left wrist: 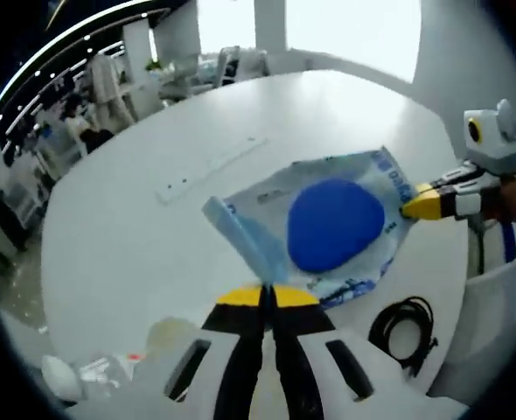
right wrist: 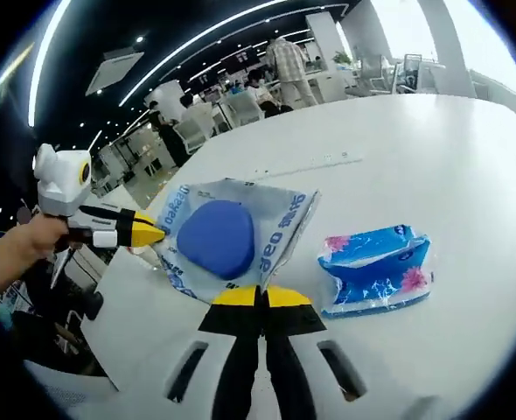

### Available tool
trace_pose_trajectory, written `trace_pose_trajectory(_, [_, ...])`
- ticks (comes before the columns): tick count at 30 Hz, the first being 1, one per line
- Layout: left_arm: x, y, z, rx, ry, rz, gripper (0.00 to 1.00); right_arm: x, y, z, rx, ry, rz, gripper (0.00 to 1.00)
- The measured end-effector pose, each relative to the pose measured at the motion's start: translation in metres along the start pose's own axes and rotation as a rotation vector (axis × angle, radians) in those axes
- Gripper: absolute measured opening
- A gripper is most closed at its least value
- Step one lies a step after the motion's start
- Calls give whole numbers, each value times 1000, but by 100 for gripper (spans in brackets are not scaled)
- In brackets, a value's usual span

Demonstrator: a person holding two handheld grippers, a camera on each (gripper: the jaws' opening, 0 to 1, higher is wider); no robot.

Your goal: Arrange the tabletop items into an orderly group along one side of the table until the central work area is clear of visible clutter.

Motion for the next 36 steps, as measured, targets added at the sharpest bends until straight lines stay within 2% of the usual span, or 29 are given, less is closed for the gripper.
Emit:
trace_pose_trajectory(6, [6,1,-17,-107,-76,52,0,8,-2,-1,-45,23,13,0])
trace_pose_trajectory(10, [11,-2,-29,-140,-87,74,0,13,-1,-3,-87,42,10,0])
trace_pose_trajectory(15, [16,-6,-44,-207,-119,100,0,21,-4,-8,-100,64,15,0])
trace_pose_trajectory(26, [25,-2,-64,-272,-124,116,0,36,0,-13,-161,112,23,0])
trace_pose_trajectory(36, [30,3,-76,-281,-109,142,0,55,4,-20,-156,158,20,0])
Point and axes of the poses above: the point that each gripper's makers call its tool centre point, and the gripper's own axes: x roughly forward along the fingers, y roughly to its left, z roughly out of its top, the point moved 10 cm from there along -x, roughly backward along the fingers, and after that the axes turned 10 degrees about -z, right-handed, at the moved point
